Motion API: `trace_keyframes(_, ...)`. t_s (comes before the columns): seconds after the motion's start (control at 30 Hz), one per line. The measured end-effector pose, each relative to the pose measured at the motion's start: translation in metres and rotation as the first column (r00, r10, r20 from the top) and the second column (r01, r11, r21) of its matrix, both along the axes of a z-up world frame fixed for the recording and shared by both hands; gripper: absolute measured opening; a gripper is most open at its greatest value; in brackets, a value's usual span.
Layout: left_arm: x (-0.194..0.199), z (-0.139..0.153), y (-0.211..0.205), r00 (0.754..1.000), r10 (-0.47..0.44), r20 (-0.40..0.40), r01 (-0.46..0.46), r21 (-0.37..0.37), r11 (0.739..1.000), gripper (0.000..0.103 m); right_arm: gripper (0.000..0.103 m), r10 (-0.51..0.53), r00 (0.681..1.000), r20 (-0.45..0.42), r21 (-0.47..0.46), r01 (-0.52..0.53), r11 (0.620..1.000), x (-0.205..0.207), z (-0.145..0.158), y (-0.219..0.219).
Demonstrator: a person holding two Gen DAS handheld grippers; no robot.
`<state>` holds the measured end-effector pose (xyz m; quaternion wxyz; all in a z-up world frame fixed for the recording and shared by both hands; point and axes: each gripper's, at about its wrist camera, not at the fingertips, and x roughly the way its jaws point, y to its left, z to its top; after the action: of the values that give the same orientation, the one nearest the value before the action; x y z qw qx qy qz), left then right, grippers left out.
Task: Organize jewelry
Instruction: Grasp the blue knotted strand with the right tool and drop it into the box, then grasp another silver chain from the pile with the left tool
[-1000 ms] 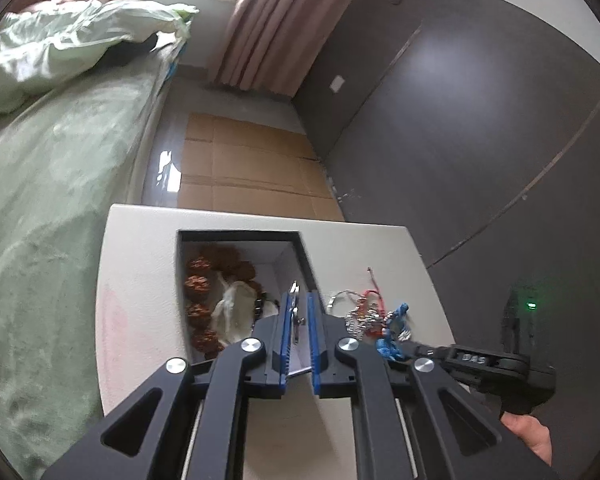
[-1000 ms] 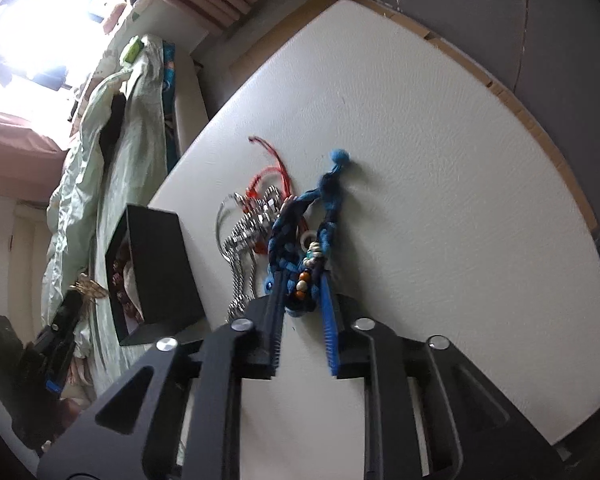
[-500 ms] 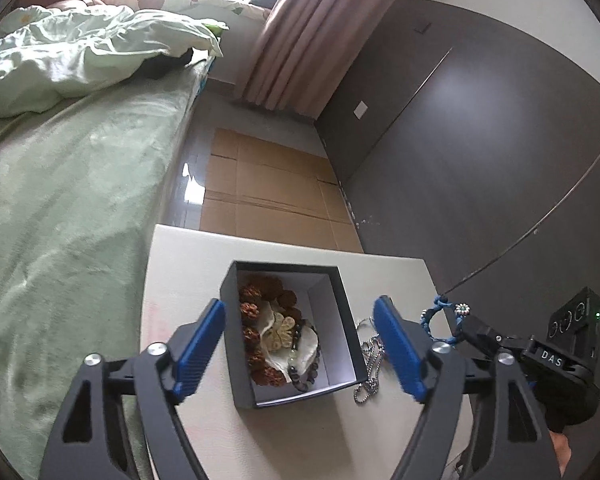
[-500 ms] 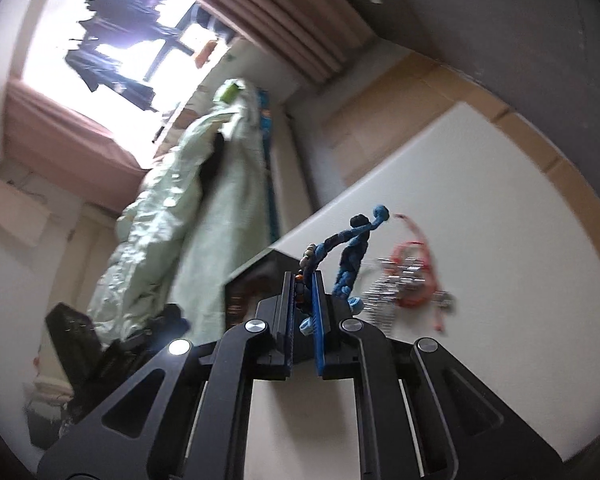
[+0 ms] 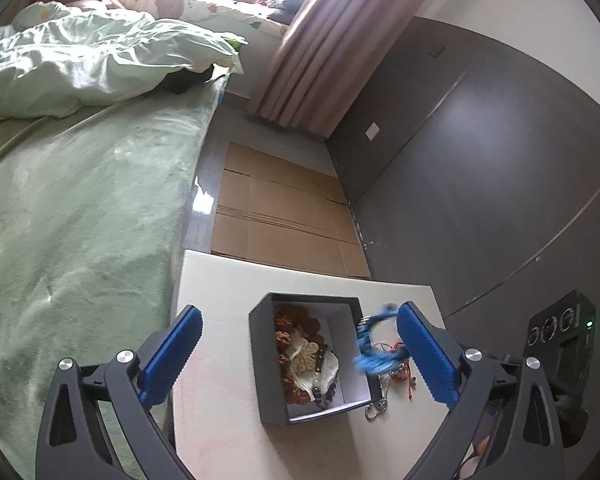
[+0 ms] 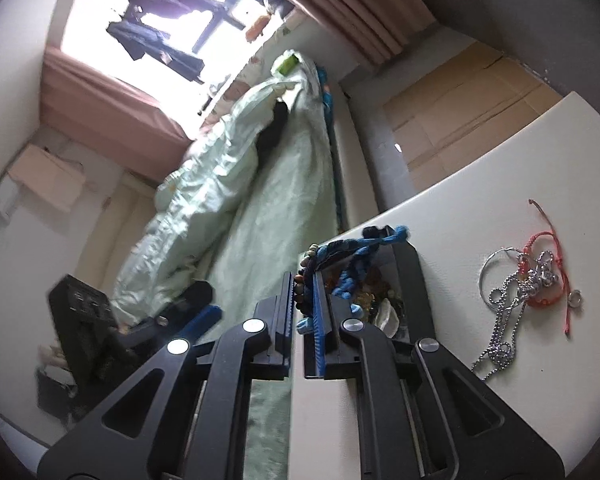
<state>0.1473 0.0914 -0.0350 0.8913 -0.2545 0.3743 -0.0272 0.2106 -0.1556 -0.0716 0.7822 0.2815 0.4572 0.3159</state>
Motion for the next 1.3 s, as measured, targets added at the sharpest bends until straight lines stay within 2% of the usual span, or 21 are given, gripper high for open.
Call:
trace_keyframes(0.07,0.000,-0.001,0.005,1.000,0.012,-0.003,-0.012,-0.010,1.000,0.095,0.073,-0.036,0.999,0.008,-0.003,0.036,0.999,-0.001,0.000,-0.006)
trace_keyframes(0.1,0.001,-0.001,0.007,1.000,0.018,-0.006,-0.018,-0.014,1.000,0.095,0.077,-0.055,0.998,0.022,-0.003,0.055,0.998,-0.003,0.001,-0.011)
trace_keyframes(0.23,0.003,-0.002,0.006,1.000,0.018,-0.010,-0.018,-0.024,1.000,0.095,0.077,-0.097,0.995,0.024,-0.012,0.098,0.995,-0.002,0.003,-0.033)
trace_keyframes(0.43,0.006,-0.004,-0.012,1.000,-0.015,-0.015,0.015,-0.013,1.000,0.095,0.077,-0.148,0.989,0.003,-0.074,0.148,0.986,-0.005,0.000,-0.065)
trace_keyframes(0.7,0.011,-0.006,-0.049,0.996,-0.087,-0.021,0.087,-0.008,0.996,0.095,0.077,-0.198,0.980,-0.012,-0.105,0.196,0.975,-0.009,-0.003,-0.097)
trace_keyframes(0.9,0.013,-0.012,-0.085,0.989,-0.143,-0.028,0.144,0.037,0.989,0.095,0.077,-0.244,0.969,-0.031,-0.126,0.238,0.963,-0.016,-0.002,-0.124)
trace_keyframes(0.93,0.012,-0.013,-0.090,0.988,-0.152,-0.029,0.153,0.041,0.987,0.095,0.078,-0.253,0.967,-0.034,-0.127,0.247,0.961,-0.017,-0.002,-0.129)
trace_keyframes(1.0,0.014,-0.016,-0.102,0.985,-0.170,-0.031,0.172,0.058,0.983,0.095,0.089,-0.280,0.959,-0.037,-0.133,0.273,0.953,-0.018,-0.001,-0.140)
trace_keyframes(1.13,0.015,-0.018,-0.119,0.982,-0.186,-0.025,0.187,0.074,0.980,0.094,0.091,-0.308,0.950,-0.060,-0.136,0.298,0.945,-0.021,-0.004,-0.158)
trace_keyframes(1.3,0.018,-0.025,-0.138,0.976,-0.215,-0.037,0.217,0.061,0.974,0.080,0.091,-0.327,0.941,-0.088,-0.168,0.310,0.936,-0.024,-0.011,-0.177)
